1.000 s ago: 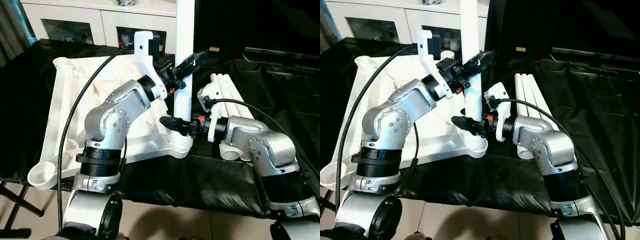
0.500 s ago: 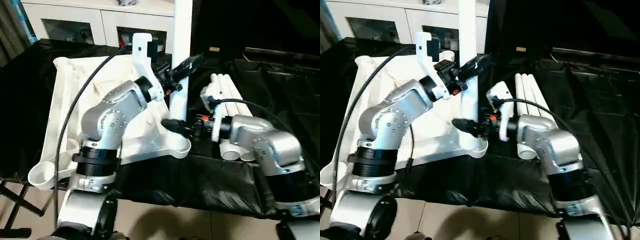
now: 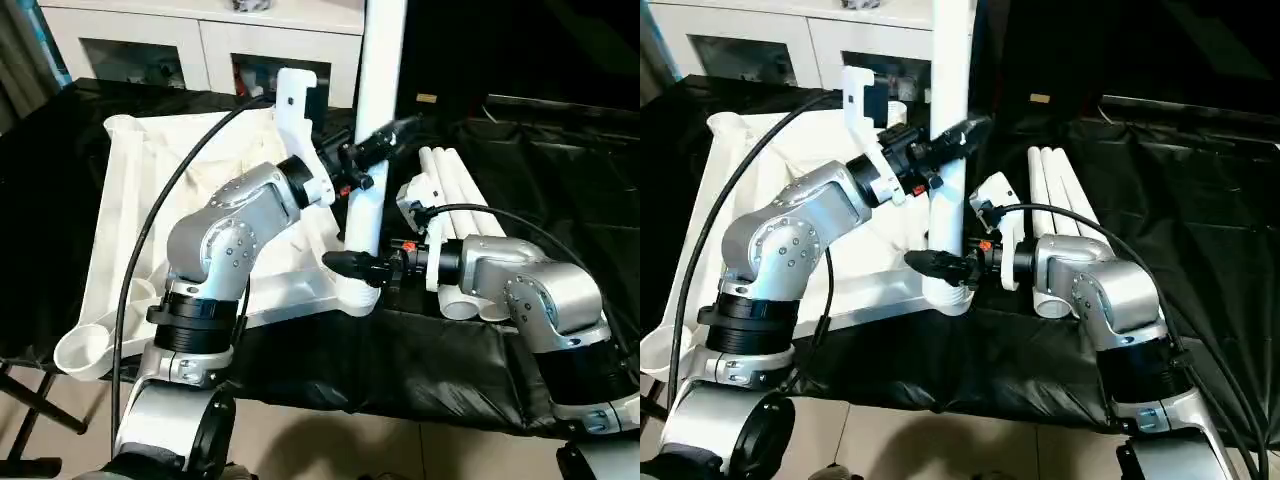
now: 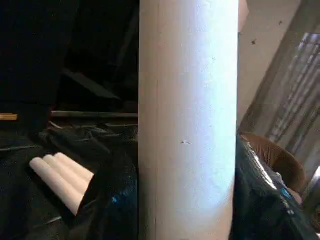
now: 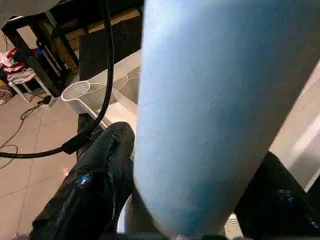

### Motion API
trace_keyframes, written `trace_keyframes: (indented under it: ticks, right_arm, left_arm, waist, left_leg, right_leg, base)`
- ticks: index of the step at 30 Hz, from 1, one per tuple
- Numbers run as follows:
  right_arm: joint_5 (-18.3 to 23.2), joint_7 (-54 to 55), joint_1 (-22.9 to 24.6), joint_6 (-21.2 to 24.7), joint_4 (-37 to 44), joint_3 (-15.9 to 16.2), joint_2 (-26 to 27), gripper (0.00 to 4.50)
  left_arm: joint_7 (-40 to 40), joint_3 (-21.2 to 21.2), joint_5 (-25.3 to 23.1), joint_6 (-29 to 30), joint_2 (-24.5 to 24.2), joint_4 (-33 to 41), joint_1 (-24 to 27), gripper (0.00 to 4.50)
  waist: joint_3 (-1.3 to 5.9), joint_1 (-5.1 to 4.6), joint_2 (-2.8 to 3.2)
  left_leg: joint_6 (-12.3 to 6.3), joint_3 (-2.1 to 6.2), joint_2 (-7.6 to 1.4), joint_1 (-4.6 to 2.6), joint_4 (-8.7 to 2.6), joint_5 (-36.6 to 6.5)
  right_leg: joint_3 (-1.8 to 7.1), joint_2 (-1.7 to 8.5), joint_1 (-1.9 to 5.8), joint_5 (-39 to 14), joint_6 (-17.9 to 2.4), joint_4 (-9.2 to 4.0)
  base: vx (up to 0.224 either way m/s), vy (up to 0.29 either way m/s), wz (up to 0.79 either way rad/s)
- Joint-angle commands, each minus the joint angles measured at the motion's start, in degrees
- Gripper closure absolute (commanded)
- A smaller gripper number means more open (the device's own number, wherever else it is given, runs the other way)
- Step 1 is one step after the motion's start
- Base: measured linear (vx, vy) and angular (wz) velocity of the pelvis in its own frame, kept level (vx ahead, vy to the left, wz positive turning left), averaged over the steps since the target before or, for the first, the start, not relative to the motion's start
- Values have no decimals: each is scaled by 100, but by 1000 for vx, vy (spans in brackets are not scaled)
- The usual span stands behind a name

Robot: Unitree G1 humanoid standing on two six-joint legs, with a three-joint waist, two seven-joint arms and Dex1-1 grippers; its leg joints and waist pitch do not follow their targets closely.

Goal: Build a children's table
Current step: Pick table leg

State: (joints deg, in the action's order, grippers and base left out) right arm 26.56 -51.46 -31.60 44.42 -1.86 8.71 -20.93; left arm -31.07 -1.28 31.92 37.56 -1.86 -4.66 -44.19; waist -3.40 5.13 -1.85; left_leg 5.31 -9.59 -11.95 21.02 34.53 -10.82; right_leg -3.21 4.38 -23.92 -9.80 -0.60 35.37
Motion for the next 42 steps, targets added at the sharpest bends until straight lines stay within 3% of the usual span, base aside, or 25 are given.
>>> trace_keyframes:
  ticks: [1, 7, 14, 15, 19, 20, 22, 25, 26, 28, 30, 31, 33, 35, 38, 40, 41, 42]
  right_arm:
    - [42, -7, -115, 57, -46, -14, -16, 202]
    - [43, 16, -121, 91, -83, -34, 8, 250]
    - [84, 103, -73, 145, -34, -48, 95, 257]
    - [87, 156, -52, 124, -30, -72, 147, 257]
    - [89, 293, -31, 64, -52, -157, 264, 257]
    - [85, 329, -27, 50, -59, -178, 289, 257]
    - [29, 588, -15, -152, -138, -317, 454, 257]
    - [7, 720, -16, -236, -181, -388, 531, 257]
    - [-104, 1116, -52, -573, -335, -582, 730, 257]
    - [-136, 1258, -67, -687, -398, -657, 804, 257]
    - [-305, 1579, -104, -1049, -604, -757, 946, 257]
    - [-305, 1579, -104, -1049, -604, -757, 946, 257]
    - [-671, 1878, -23, -1773, -817, -721, 1034, 257]
    - [-792, 1968, 18, -1980, -870, -693, 1054, 257]
    - [-796, 1861, 147, -1842, -843, -604, 980, 259]
    - [-701, 1686, 343, -1802, -742, -601, 960, 259]
    - [-699, 1683, 346, -1802, -741, -601, 959, 259]
    - [-632, 1586, 483, -1863, -699, -614, 975, 259]
  left_arm:
    - [-93, 76, 86, 75, -17, 178, 3, 270]
    - [-186, 115, 123, 109, -49, 192, -2, 270]
    - [-119, 133, -15, -2, -61, 200, -27, 270]
    - [-218, 145, 16, -18, -80, 205, -57, 214]
    - [-184, 64, 37, -148, -67, 232, -96, 192]
    - [-203, 69, 14, -212, -77, 233, -104, 168]
    - [-68, -18, -219, -772, -47, 201, -148, 157]
    - [17, -89, -280, -966, -26, 193, -177, 157]
    - [124, -302, -248, -1161, -32, 153, -281, 157]
    - [124, -359, -236, -1203, -61, 137, -312, 157]
    - [-256, -477, -55, -1228, -290, 109, -298, 157]
    - [-256, -477, -55, -1228, -290, 109, -298, 157]
    - [-871, -141, -371, -1397, -825, 6, -56, 157]
    - [-1104, 53, -573, -1478, -1064, -38, 67, 157]
    - [-1721, 656, -1082, -1660, -1628, -207, 554, 157]
    - [-2233, 1314, -1588, -1891, -2118, -458, 1069, 157]
    - [-2242, 1325, -1596, -1895, -2126, -461, 1077, 157]
    - [-2598, 1745, -1849, -2082, -2369, -631, 1410, 157]
  waist:
    - [457, 13, -43]
    - [460, 9, -33]
    - [459, 9, -27]
    - [460, 12, -26]
    - [466, 14, -19]
    - [463, 11, -18]
    - [462, 11, -21]
    - [463, 3, -22]
    - [461, 11, 0]
    - [464, 0, -13]
    - [461, 2, 53]
    - [454, -16, 35]
    - [468, -9, 52]
    - [459, -29, 69]
    - [451, -32, 107]
    - [459, -28, 117]
    - [455, -36, 133]
    - [474, -29, 113]
  left_leg:
    - [-235, -49, -38, -8, -323, -316]
    - [-238, -47, -38, -6, -321, -284]
    - [-208, -45, -38, -10, -324, -326]
    - [-204, -46, -39, -13, -325, -331]
    - [-186, -42, -42, -12, -325, -288]
    - [-180, -41, -40, -8, -328, -285]
    - [-180, -36, -43, -7, -333, -313]
    - [-135, -44, -41, -13, -334, -313]
    - [-108, -39, -44, -12, -335, -324]
    - [-53, -45, -30, -11, -337, -372]
    - [-2, -39, -25, -24, -344, -383]
    - [32, -45, -18, -21, -354, -444]
    - [52, -42, -22, -33, -353, -402]
    - [65, -40, -27, -44, -372, -448]
    - [59, -34, -36, -68, -391, -555]
    - [88, -35, -49, -80, -397, -613]
    - [94, -30, -54, -79, -410, -696]
    - [94, -26, -55, -85, -406, -644]
  right_leg:
    - [206, 253, 427, -508, -1193, -327]
    - [206, 246, 428, -415, -1212, -314]
    - [203, 245, 430, -442, -1213, -317]
    - [205, 247, 428, -453, -1207, -318]
    - [207, 251, 429, -380, -1218, -306]
    - [203, 248, 430, -357, -1228, -306]
    - [205, 254, 428, -403, -1195, -323]
    - [207, 253, 425, -408, -1168, -318]
    - [207, 261, 421, -417, -1163, -316]
    - [203, 261, 420, -496, -1144, -319]
    - [201, 247, 406, -486, -1129, -311]
    - [197, 238, 400, -559, -1093, -323]
    - [197, 241, 397, -472, -1085, -302]
    - [192, 233, 382, -538, -1002, -303]
    - [196, 224, 380, -515, -983, -301]
    - [204, 235, 374, -482, -987, -299]
    - [202, 235, 370, -546, -975, -301]
    - [205, 240, 374, -450, -992, -296]
  base:
    - [0, 0, 0]
    - [0, 0, 0]
    - [0, 0, 0]
    - [0, 0, 0]
    - [0, 0, 0]
    - [0, 0, 0]
    - [0, 0, 0]
    - [0, 0, 0]
    - [0, 0, 0]
    - [0, 0, 0]
    - [0, 0, 0]
    - [0, 0, 0]
    - [0, 0, 0]
    - [0, 0, 0]
    - [0, 0, 0]
    - [0, 0, 0]
    - [0, 0, 0]
    - [0, 0, 0]
